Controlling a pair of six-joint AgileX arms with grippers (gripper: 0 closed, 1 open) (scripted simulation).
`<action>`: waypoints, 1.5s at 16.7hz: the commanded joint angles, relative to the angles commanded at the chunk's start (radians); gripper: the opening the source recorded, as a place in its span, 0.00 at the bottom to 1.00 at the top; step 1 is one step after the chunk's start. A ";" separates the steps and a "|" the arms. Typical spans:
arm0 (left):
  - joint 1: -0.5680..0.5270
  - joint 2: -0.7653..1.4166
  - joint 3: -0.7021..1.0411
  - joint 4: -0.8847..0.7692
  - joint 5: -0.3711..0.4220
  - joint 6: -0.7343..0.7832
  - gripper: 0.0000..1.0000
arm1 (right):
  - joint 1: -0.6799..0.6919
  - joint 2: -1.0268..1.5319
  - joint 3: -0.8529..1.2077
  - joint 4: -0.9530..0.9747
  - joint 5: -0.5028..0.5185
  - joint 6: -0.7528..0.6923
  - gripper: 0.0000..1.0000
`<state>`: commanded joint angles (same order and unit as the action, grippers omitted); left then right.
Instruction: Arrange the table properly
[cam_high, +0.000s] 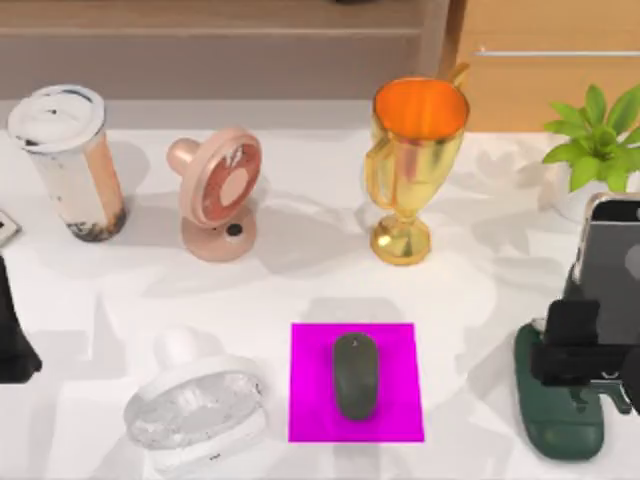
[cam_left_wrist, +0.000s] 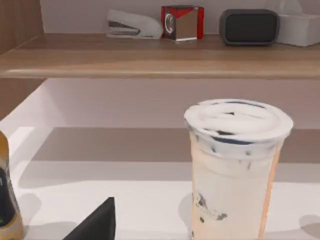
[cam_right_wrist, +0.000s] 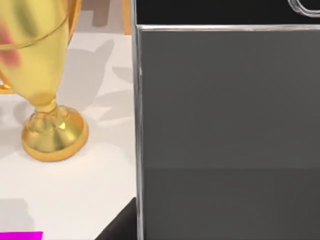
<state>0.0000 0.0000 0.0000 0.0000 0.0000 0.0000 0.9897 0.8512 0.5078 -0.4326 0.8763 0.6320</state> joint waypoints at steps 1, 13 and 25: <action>0.000 0.000 0.000 0.000 0.000 0.000 1.00 | -0.004 0.009 -0.002 0.012 0.002 -0.009 0.00; 0.000 0.000 0.000 0.000 0.000 0.000 1.00 | -0.005 0.010 -0.003 0.014 0.003 -0.011 0.60; 0.000 0.000 0.000 0.000 0.000 0.000 1.00 | -0.005 0.010 -0.003 0.014 0.003 -0.011 1.00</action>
<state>0.0000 0.0000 0.0000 0.0000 0.0000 0.0000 0.9850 0.8615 0.5049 -0.4183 0.8792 0.6213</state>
